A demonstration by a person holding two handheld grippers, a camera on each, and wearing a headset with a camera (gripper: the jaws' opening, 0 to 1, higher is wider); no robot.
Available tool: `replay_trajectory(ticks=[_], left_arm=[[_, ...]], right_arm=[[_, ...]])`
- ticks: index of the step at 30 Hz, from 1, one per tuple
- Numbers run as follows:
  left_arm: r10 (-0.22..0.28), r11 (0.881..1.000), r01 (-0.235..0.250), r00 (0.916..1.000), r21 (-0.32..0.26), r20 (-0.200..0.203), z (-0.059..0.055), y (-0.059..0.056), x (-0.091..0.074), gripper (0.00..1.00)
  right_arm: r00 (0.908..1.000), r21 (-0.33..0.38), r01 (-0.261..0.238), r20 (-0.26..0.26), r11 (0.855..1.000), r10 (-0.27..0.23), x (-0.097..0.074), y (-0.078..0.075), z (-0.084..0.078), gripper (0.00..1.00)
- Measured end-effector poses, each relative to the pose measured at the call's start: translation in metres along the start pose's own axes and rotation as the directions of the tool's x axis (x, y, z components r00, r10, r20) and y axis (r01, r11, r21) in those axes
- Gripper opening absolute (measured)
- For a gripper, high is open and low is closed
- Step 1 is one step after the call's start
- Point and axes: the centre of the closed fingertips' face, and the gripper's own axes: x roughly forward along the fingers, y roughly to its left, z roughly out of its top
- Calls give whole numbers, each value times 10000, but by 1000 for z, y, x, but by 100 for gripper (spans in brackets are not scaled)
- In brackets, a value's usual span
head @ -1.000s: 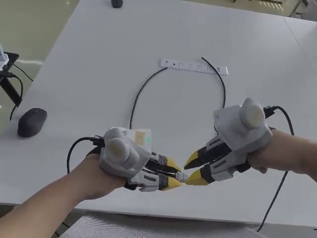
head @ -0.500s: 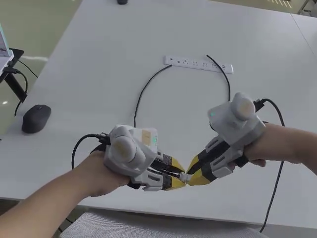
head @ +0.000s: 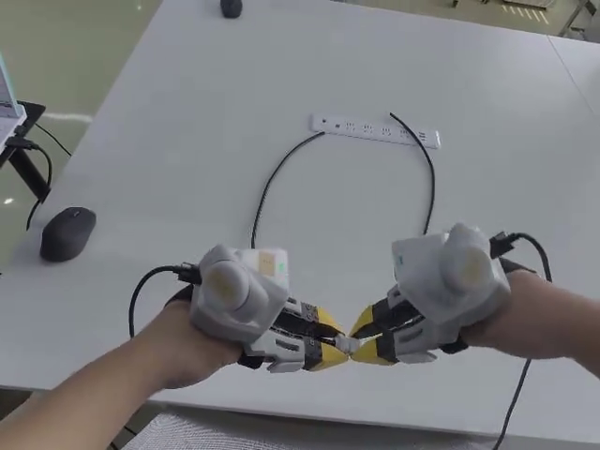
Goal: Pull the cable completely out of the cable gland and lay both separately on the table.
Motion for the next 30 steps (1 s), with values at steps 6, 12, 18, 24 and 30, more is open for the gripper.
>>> replay_trajectory(ticks=[6, 12, 18, 24, 30], left_arm=[[118, 9982, -103, 9996, -589, 245, 3, 3, -4, 15], [166, 9944, -133, 9994, -1044, 310, 4, 3, -6, 15], [34, 9916, 23, 9990, -1294, 441, 4, -2, -7, 15], [87, 9943, -47, 9993, -1063, 366, 4, -4, -7, 15], [234, 9928, -179, 9987, -1183, 450, 8, -5, -9, 15]], right_arm=[[9760, -1126, 2143, -153, 9703, -2173, -1, -3, 4, 7], [9304, -1592, 3608, -73, 9189, -3666, -2, -5, 7, 7], [9110, -1983, 4041, -8, 8930, -4125, -2, 1, 7, 7], [9062, -1943, 4164, 92, 8882, -4228, -4, 1, 8, 8], [9127, -2002, 4057, 368, 8918, -4070, -9, 0, 9, 8]])
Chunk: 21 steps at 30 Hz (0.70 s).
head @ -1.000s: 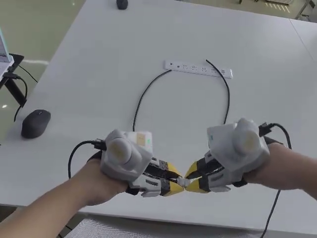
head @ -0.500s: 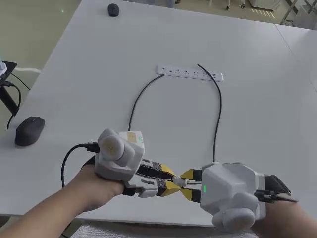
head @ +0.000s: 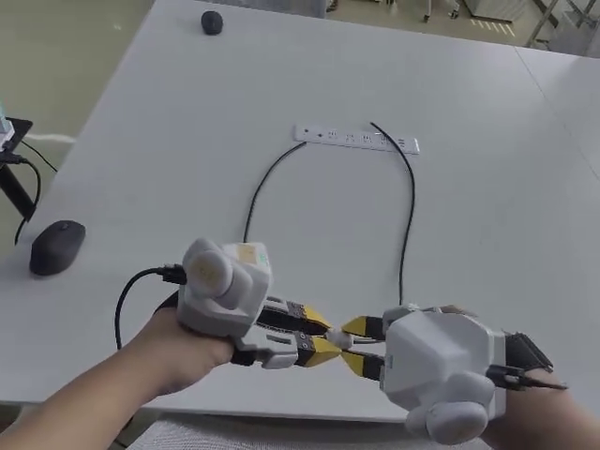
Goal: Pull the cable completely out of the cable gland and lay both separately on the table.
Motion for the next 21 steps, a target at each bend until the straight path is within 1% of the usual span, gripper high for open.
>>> replay_trajectory(ticks=[3, 5, 8, 10, 11, 12, 13, 14, 15, 16, 17, 18, 19, 20, 21], left_arm=[[129, 9999, -129, 9999, 24, 20, 1, 0, 0, 15], [245, 9996, -245, 9997, 123, 28, 3, -1, -1, 15], [287, 9994, -288, 9996, 179, 67, 4, -1, -1, 15], [367, 9986, -370, 9993, 367, 92, 6, 0, -1, 15], [436, 9978, -439, 9990, 489, 59, 7, 0, 0, 15], [446, 9974, -449, 9990, 571, 69, 8, 0, 0, 15], [464, 9967, -468, 9989, 668, 72, 8, 0, 0, 15], [472, 9959, -476, 9989, 766, 65, 9, 0, 0, 15], [497, 9951, -500, 9987, 848, 63, 9, 1, 0, 15], [516, 9935, -521, 9986, 1016, 75, 10, 2, 0, 15], [508, 9932, -510, 9987, 1045, 44, 10, 2, 0, 15], [511, 9929, -511, 9987, 1078, 27, 10, 2, 0, 15], [508, 9927, -506, 9987, 1097, 6, 10, 3, 1, 15], [548, 9903, -543, 9985, 1280, -2, 10, 4, 1, 15], [572, 9888, -565, 9984, 1379, -10, 11, 4, 2, 15]], right_arm=[[10000, -111, 7, 64, 9999, -7, 0, -1, 1, 8], [9999, -47, -11, 154, 10000, 12, -1, -3, 1, 8], [9995, 140, -26, 323, 9999, 22, -4, -5, 2, 8], [9988, 469, -114, 480, 9988, 92, -6, -5, 2, 9], [9982, 723, -277, 548, 9970, 238, -7, -4, 2, 11], [9980, 907, -267, 603, 9955, 213, -9, -6, 2, 12], [9968, 1269, -308, 770, 9914, 211, -11, -7, 3, 12], [9934, 1962, -475, 1118, 9794, 257, -13, -9, 6, 13], [9919, 2530, -472, 1262, 9663, 154, -16, -14, 5, 13], [9914, 2805, -483, 1303, 9587, 118, -18, -17, 3, 15], [9914, 3382, -665, 1287, 9387, 239, -20, -18, -2, 15], [9907, 3569, -731, 1332, 9313, 267, -20, -19, -2, 16], [9894, 3717, -602, 1451, 9264, 60, -22, -25, -5, 16], [9903, 3785, -638, 1385, 9234, 117, -22, -26, -9, 16], [9923, 3989, -805, 1183, 9134, 357, -22, -23, -15, 16]])
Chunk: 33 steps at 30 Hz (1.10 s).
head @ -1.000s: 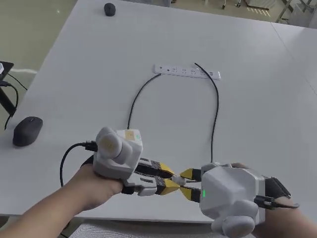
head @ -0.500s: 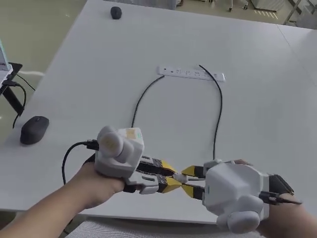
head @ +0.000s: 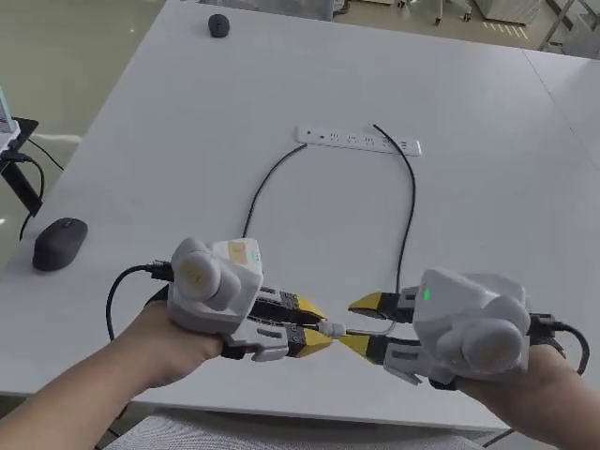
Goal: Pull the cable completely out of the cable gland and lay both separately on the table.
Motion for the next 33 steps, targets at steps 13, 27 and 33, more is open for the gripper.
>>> replay_trajectory(ticks=[13, 27, 33], left_arm=[[-75, 9994, 73, 10000, 338, 54, 4, 1, 3, 15], [129, 9996, -132, 9998, 253, 122, 12, 16, 9, 15], [89, 9994, -91, 9999, 336, 58, 15, 24, 10, 15]], right_arm=[[9980, -573, -354, -550, 9977, 323, 15, 7, -16, 8], [9941, -194, 1009, -384, 9947, -1016, 16, -17, -16, 0], [9885, 849, 1460, -518, 9856, -1420, 17, -26, -19, 0]])
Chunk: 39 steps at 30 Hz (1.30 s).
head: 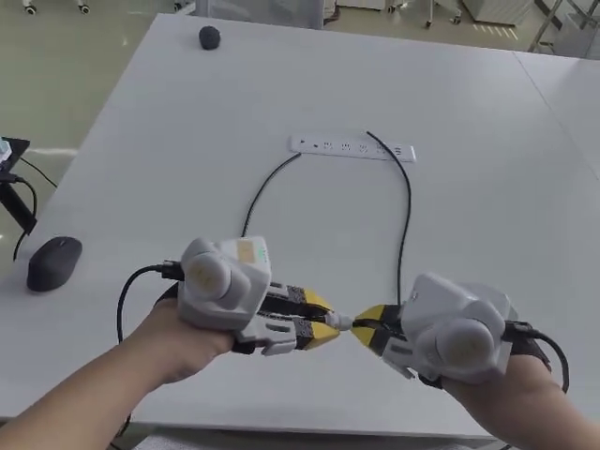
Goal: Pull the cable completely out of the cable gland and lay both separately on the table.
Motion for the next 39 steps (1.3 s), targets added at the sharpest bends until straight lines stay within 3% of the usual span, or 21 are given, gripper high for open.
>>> replay_trajectory(ticks=[12, 18, 25, 27, 29, 32, 36, 38, 39], left_arm=[[6, 9999, -4, 9999, -128, 170, 0, 4, -1, 15], [47, 9999, -43, 9997, -163, 237, 1, 3, -4, 15], [150, 9996, -140, 9992, -251, 376, 1, 2, -6, 15], [176, 9995, -164, 9989, -283, 424, 1, 1, -6, 15], [189, 9994, -174, 9986, -310, 485, 2, 1, -6, 15], [207, 9994, -192, 9985, -292, 501, 2, 2, -6, 15], [193, 9995, -180, 9987, -266, 475, 1, 0, -5, 15], [208, 9995, -198, 9988, -249, 433, 0, -1, -4, 15], [217, 9995, -207, 9989, -245, 414, 0, -1, -4, 15]], right_arm=[[9984, 896, 536, -233, 9945, -517, 2, -9, -5, 0], [9956, 1384, 874, -443, 9865, -820, 0, -12, -12, 0], [9891, 2122, 1378, -799, 9675, -1234, -5, -23, -27, 0], [9870, 2477, 1531, -870, 9567, -1355, -6, -27, -31, 0], [9837, 3275, 1719, -1077, 9291, -1441, -8, -30, -39, 0], [9790, 3886, 1963, -1296, 9003, -1576, -9, -35, -49, 0], [9732, 4292, 2214, -1551, 8756, -1700, -9, -37, -56, 0], [9740, 5051, 2221, -1541, 8340, -1661, -7, -36, -59, 0], [9752, 5236, 2187, -1468, 8234, -1657, -7, -36, -59, 0]])
